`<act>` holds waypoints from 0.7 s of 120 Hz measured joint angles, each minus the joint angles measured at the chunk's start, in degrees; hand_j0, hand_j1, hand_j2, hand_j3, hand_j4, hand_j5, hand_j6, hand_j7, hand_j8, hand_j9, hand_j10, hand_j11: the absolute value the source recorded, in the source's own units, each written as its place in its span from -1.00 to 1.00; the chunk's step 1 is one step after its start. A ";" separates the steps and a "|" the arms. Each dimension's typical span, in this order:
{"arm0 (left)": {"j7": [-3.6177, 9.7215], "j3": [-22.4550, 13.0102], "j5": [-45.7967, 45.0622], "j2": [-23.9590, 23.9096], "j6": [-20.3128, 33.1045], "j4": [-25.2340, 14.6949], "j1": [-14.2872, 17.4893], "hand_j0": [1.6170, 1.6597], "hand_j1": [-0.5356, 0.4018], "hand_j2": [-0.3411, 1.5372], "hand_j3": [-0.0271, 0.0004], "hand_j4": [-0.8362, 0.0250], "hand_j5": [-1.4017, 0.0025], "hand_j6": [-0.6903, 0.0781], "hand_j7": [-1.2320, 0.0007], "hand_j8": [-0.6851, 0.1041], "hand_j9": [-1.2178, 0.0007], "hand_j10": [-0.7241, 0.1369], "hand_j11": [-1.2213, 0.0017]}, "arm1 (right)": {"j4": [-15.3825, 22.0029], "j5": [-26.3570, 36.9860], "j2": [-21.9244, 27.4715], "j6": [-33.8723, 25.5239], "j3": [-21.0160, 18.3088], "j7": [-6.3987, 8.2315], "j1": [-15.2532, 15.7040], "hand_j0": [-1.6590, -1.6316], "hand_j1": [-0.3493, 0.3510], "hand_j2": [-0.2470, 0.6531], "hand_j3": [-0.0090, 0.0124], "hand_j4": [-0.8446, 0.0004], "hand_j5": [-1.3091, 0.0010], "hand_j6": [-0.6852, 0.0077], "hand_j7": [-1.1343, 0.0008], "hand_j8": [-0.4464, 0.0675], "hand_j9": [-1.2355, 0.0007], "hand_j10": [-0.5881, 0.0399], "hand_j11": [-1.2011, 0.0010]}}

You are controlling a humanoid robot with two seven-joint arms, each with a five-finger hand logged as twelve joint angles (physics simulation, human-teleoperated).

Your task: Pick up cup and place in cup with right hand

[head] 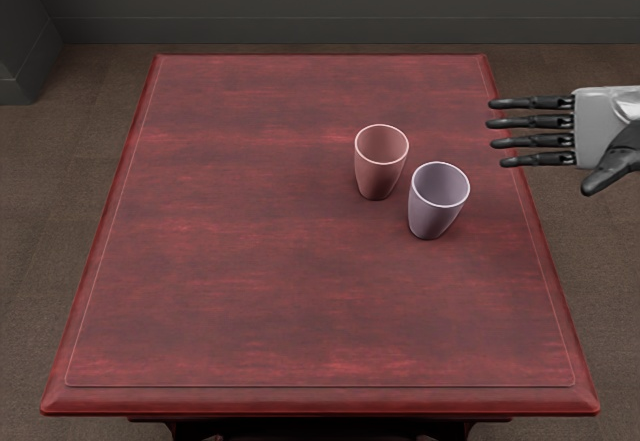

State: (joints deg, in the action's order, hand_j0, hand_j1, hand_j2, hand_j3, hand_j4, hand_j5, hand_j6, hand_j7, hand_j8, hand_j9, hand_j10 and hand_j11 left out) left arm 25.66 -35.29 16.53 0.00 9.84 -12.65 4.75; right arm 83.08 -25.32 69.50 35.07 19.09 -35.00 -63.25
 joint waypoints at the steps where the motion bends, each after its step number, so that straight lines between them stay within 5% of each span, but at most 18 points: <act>1: 0.00 0.01 0.00 0.00 0.00 0.00 0.00 0.92 0.89 -0.64 0.96 0.94 1.00 0.80 1.00 0.73 1.00 0.68 1.00 | -0.01 0.00 -0.04 0.00 0.01 0.00 -0.01 -0.93 -0.88 -0.47 -0.16 0.93 0.93 0.90 0.92 0.63 0.93 0.78 0.93; 50: 0.00 0.00 0.00 0.00 0.00 0.00 -0.01 0.92 0.89 -0.64 0.96 0.94 1.00 0.80 1.00 0.73 1.00 0.68 1.00 | -0.71 0.85 -1.54 0.00 -0.03 0.00 -1.20 -0.93 -0.89 -0.47 -0.16 0.93 0.93 0.90 0.92 0.62 0.93 0.78 0.93; 84: 0.00 -0.04 -0.01 0.00 0.00 0.00 1.30 0.92 0.89 -0.64 0.96 0.94 1.00 0.79 1.00 0.73 1.00 0.68 1.00 | -2.38 12.73 -8.38 -0.02 -0.18 0.00 -7.15 -0.93 -0.89 -0.47 -0.16 0.93 0.93 0.89 0.92 0.62 0.93 0.77 0.93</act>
State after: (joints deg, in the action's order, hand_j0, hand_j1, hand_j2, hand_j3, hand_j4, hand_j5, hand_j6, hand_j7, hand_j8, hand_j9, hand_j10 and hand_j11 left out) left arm 25.66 -35.33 16.53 0.00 9.84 -12.65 6.06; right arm 80.70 -12.59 61.12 35.06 18.92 -35.00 -70.41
